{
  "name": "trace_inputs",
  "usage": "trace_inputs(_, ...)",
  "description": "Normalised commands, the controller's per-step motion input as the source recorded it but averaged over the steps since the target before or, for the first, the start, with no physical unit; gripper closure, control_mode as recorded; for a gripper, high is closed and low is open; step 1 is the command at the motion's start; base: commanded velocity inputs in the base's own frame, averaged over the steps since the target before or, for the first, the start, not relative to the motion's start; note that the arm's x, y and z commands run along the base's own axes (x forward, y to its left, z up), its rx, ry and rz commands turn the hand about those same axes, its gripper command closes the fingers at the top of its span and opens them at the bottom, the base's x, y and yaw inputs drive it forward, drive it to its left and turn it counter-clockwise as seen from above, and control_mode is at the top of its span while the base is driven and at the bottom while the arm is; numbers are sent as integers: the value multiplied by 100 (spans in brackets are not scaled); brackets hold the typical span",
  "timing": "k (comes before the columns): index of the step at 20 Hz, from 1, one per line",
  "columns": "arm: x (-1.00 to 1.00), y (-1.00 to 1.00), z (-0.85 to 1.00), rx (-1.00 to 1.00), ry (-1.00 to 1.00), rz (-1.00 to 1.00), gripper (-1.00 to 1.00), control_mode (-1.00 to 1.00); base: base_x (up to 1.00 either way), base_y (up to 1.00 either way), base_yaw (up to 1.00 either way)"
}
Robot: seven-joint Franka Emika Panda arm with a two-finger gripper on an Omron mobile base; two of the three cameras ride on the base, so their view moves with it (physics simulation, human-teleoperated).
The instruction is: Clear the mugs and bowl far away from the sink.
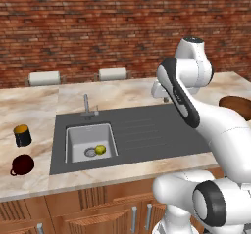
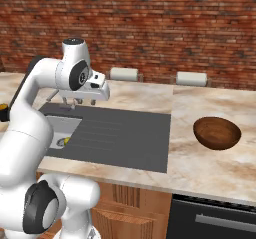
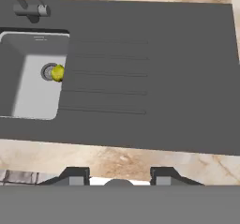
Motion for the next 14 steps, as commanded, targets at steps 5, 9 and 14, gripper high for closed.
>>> trace_inputs(5,-2,-21,0,0,2,-10,-100,-100,0,0,0)
trace_inputs(9,0,-59,0,5,6,-8,-100,-100,0,0,0)
trace_inputs(14,0,-60,0,4,7,-4,-100,-100,0,0,0)
